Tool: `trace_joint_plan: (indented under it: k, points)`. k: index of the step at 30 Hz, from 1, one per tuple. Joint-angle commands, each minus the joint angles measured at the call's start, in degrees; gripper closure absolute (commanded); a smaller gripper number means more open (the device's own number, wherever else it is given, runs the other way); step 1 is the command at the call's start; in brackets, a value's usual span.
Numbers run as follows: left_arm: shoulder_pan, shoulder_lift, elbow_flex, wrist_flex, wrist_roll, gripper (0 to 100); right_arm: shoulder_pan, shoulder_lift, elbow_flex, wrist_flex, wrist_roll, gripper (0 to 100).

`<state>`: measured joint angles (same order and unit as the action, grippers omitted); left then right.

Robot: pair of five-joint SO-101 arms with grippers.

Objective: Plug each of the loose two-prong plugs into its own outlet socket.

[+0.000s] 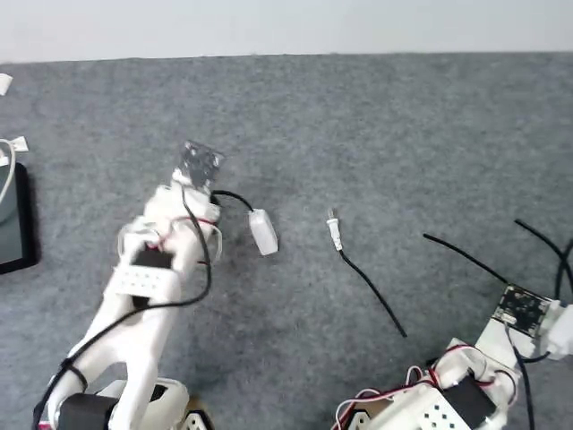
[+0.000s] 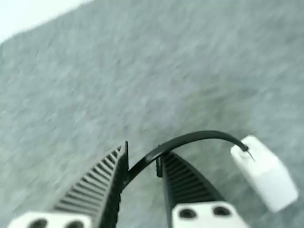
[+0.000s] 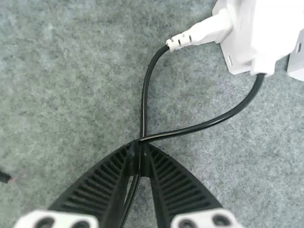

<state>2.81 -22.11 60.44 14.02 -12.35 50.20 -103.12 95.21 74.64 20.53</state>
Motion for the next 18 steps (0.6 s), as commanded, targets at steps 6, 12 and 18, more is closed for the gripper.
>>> trace_joint_plan:
  k: [6,12,18]
  points:
    - [3.3,-0.8,8.2,-18.5,4.7,81,-0.1,-0.8,1.1,-0.4,0.5,99.0]
    - [-0.4,-1.1,4.2,-18.6,17.8,82,-0.1,-0.8,1.1,-0.4,0.5,99.0]
    - [-8.9,-1.1,-3.1,-18.5,32.8,85,-0.1,-0.8,1.1,-0.4,0.5,99.0]
